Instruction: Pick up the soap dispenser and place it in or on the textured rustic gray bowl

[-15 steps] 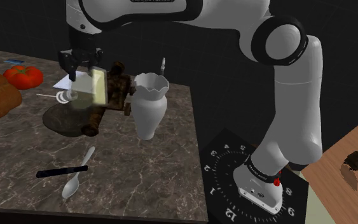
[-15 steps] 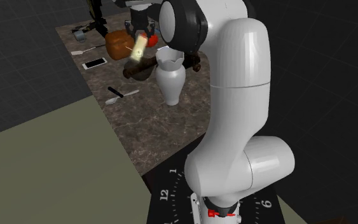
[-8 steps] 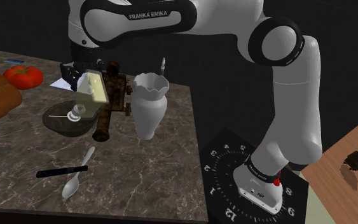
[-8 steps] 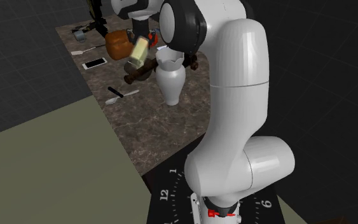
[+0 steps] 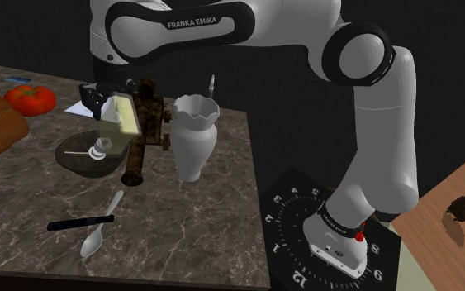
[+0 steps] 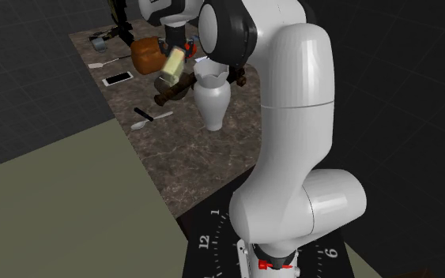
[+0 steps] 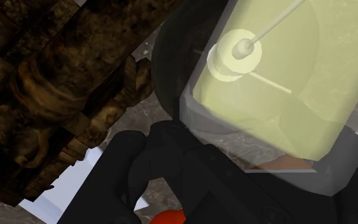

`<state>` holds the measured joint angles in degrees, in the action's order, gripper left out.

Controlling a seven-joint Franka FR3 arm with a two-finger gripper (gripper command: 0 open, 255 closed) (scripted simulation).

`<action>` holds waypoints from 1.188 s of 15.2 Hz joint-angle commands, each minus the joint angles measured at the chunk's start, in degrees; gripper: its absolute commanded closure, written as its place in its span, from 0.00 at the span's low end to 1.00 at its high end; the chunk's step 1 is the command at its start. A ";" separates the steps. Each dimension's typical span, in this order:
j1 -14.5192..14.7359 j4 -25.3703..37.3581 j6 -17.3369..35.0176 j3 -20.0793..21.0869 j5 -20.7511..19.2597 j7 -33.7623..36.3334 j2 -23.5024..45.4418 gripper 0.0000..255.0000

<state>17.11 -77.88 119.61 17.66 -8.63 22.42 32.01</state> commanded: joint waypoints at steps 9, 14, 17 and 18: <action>-0.39 1.65 -4.25 0.34 0.69 -0.44 -2.42 0.00; -0.46 2.29 -5.43 0.43 0.87 -0.55 -2.97 0.00; -0.46 2.29 -5.43 0.43 0.87 -0.55 -2.97 0.00; -0.46 2.29 -5.41 0.43 0.87 -0.55 -2.97 0.00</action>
